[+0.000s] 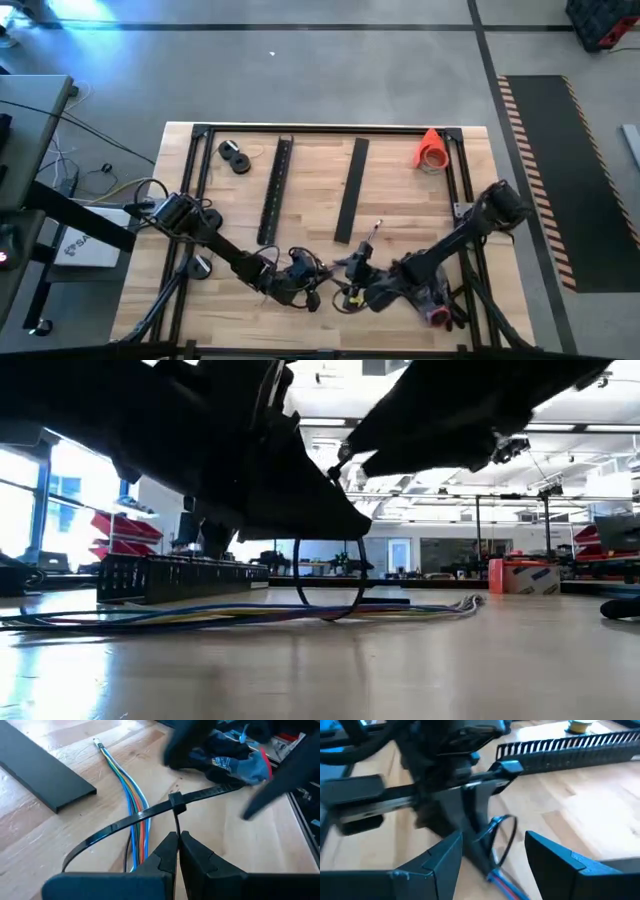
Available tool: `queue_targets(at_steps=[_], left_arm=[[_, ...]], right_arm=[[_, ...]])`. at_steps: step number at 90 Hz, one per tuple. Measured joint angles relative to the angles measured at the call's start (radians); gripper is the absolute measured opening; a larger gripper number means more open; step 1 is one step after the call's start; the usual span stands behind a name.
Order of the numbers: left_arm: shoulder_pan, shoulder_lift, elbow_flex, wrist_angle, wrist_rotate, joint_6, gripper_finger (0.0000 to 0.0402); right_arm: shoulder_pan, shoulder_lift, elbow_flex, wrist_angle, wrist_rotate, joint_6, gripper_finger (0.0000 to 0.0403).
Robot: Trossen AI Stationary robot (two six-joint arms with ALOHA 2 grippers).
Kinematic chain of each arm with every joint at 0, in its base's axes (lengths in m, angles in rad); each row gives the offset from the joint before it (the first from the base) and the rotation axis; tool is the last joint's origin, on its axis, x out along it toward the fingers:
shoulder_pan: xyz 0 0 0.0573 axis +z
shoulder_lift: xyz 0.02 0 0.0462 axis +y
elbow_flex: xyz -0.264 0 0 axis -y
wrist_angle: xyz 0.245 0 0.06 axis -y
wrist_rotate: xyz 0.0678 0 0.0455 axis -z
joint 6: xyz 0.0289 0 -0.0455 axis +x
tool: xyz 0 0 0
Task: Ziptie cables
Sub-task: Wrap the cable wires using zip tie
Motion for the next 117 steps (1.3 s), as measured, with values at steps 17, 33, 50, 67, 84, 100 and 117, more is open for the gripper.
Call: queue_targets(at_steps=[17,33,50,67,84,100,117], left_arm=[[0.012,0.000,0.000,-0.003,0.001,0.018,0.0000],[0.012,0.000,0.000,-0.003,-0.001,0.028,0.0000],[0.012,0.000,0.000,-0.003,-0.001,0.028,0.0000],[0.011,0.000,0.000,-0.001,-0.001,0.030,0.0000],[0.012,0.000,0.000,-0.003,0.021,0.069,0.0001],[0.011,0.000,0.000,-0.003,0.076,0.086,0.0034],[0.006,-0.030,0.000,-0.007,0.133,0.081,0.0094]], right_arm=[[-0.048,0.012,0.000,0.013,-0.058,-0.025,0.0199],[-0.065,0.022,0.000,0.016,-0.052,-0.023,0.0180],[-0.064,0.023,0.000,0.016,-0.047,-0.022,0.0104],[-0.070,0.023,0.000,0.014,-0.069,-0.023,0.0014],[-0.073,0.023,0.000,0.005,-0.084,-0.029,0.0006],[-0.062,0.023,-0.007,-0.014,-0.084,-0.092,0.0002],[-0.053,0.023,-0.039,-0.013,-0.083,-0.117,0.0001]])
